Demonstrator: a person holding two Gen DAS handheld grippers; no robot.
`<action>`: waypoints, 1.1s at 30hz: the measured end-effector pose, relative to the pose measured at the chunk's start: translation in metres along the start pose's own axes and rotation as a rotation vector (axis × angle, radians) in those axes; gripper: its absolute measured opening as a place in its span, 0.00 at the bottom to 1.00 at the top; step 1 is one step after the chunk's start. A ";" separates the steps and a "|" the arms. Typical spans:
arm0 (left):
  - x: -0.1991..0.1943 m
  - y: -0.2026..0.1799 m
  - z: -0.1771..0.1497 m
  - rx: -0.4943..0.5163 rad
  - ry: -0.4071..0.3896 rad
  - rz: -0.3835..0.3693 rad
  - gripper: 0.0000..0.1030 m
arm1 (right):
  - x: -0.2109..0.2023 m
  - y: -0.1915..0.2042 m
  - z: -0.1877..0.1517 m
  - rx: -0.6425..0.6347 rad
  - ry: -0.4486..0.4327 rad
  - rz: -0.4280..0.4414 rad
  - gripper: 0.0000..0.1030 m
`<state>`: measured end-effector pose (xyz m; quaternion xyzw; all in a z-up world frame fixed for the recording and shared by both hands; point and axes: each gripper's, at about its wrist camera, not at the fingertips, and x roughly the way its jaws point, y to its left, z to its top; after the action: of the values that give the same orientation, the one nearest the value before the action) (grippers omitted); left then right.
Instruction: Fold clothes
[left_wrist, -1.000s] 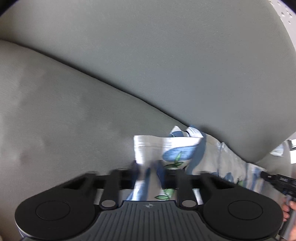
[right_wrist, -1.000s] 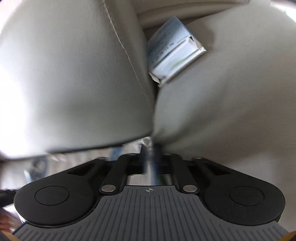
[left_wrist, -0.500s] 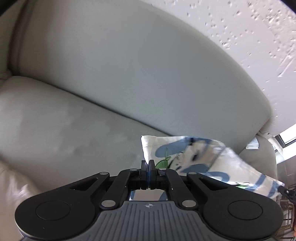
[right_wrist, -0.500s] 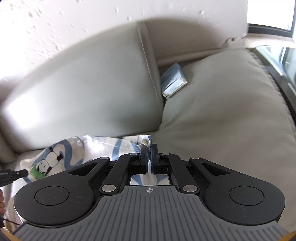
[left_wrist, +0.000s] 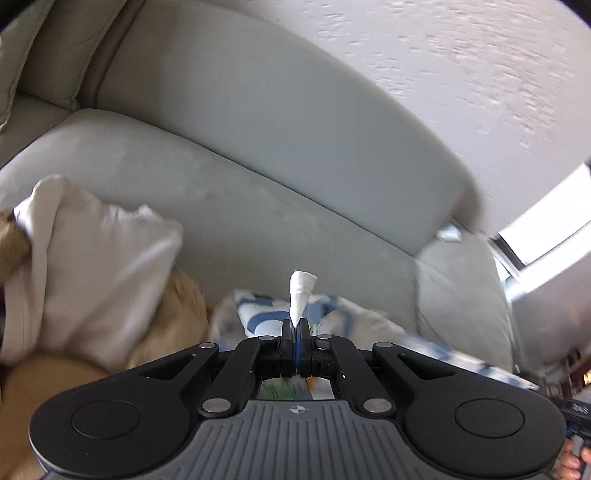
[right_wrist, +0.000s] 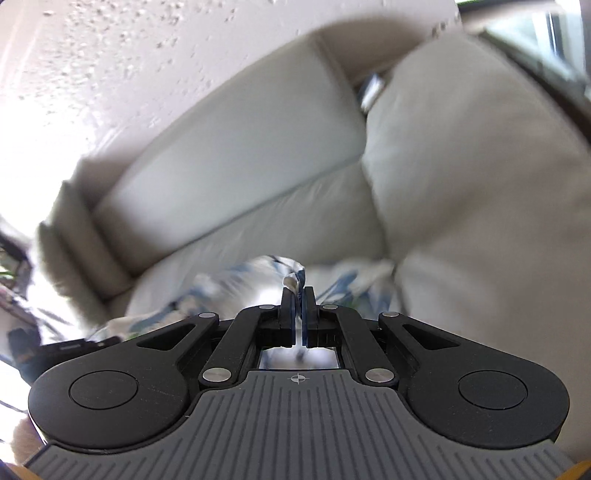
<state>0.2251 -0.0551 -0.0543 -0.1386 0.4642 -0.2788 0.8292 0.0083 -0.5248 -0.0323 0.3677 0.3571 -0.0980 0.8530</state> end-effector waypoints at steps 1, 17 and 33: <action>-0.006 -0.003 -0.007 0.015 -0.008 -0.005 0.00 | -0.003 -0.002 -0.015 0.015 0.011 0.018 0.02; -0.053 0.036 -0.084 -0.052 0.009 0.088 0.00 | -0.066 -0.065 -0.124 0.122 0.019 -0.018 0.02; -0.045 -0.033 -0.158 0.192 0.059 0.063 0.43 | -0.072 -0.026 -0.156 -0.083 -0.006 -0.151 0.53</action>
<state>0.0618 -0.0503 -0.0914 -0.0354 0.4637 -0.2999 0.8329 -0.1384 -0.4411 -0.0718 0.3037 0.3850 -0.1482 0.8588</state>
